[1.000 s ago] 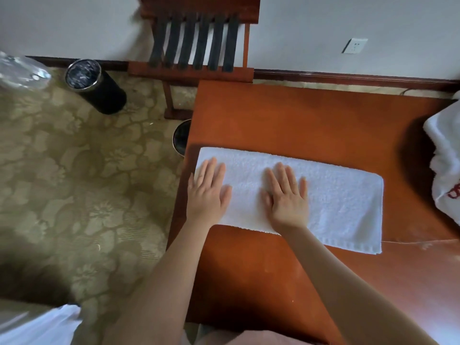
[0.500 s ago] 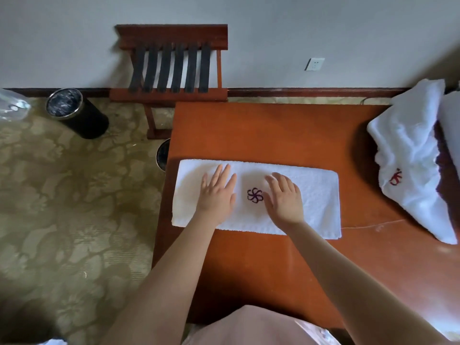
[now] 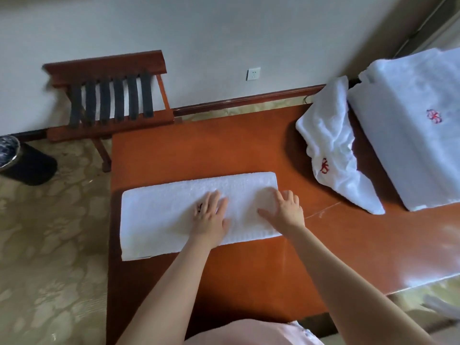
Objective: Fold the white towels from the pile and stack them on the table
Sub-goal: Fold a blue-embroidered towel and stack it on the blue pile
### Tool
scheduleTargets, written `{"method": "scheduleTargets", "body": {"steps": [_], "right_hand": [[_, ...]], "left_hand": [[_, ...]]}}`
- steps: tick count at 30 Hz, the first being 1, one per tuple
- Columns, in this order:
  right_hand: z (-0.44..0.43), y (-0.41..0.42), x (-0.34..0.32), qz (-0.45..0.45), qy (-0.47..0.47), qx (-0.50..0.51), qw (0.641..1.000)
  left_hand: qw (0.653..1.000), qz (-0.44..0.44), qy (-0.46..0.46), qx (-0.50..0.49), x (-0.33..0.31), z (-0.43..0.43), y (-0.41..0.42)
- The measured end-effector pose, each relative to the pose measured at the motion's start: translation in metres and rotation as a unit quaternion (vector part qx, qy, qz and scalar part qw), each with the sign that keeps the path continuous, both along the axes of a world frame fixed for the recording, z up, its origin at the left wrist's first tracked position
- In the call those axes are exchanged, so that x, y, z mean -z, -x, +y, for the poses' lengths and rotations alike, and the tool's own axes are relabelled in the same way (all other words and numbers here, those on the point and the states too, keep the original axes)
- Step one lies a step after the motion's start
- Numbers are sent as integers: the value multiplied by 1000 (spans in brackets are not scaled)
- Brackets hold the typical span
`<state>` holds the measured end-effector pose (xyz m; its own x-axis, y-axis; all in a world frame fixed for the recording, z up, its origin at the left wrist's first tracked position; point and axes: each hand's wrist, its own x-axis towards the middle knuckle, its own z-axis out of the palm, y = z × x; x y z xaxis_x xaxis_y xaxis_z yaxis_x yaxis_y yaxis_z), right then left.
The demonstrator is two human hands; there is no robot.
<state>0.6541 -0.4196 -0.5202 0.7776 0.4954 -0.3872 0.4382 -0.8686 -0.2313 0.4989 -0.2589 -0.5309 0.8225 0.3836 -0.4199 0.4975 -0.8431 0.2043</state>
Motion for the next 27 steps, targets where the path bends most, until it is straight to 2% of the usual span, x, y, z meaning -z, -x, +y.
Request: {"method": "scheduleTargets", "body": {"steps": [6,8,14,17,19,23,27], "right_hand": [[14,-8,-11,116,-32,7,993],[17,-8,-16,128,-30,-2,991],[32,8,-39,27,-52,-73,996],[50,21,-59,-18,-53,-123,991],[67,31,-74,-42,-58,-167,983],[105,57,-94,-45,-57,-227,971],[134,80,-94,-74,-6,-282,957]], "left_hand": [[999,27,23,2,-4,7,0],[999,28,25,0,-6,6,-1],[999,-7,27,-20,-10,9,2],[996,-66,-4,-56,-11,11,14],[990,-99,-22,-102,-12,16,25],[972,-103,-51,-206,-15,41,55],[933,-100,-53,-341,-19,74,96]]}}
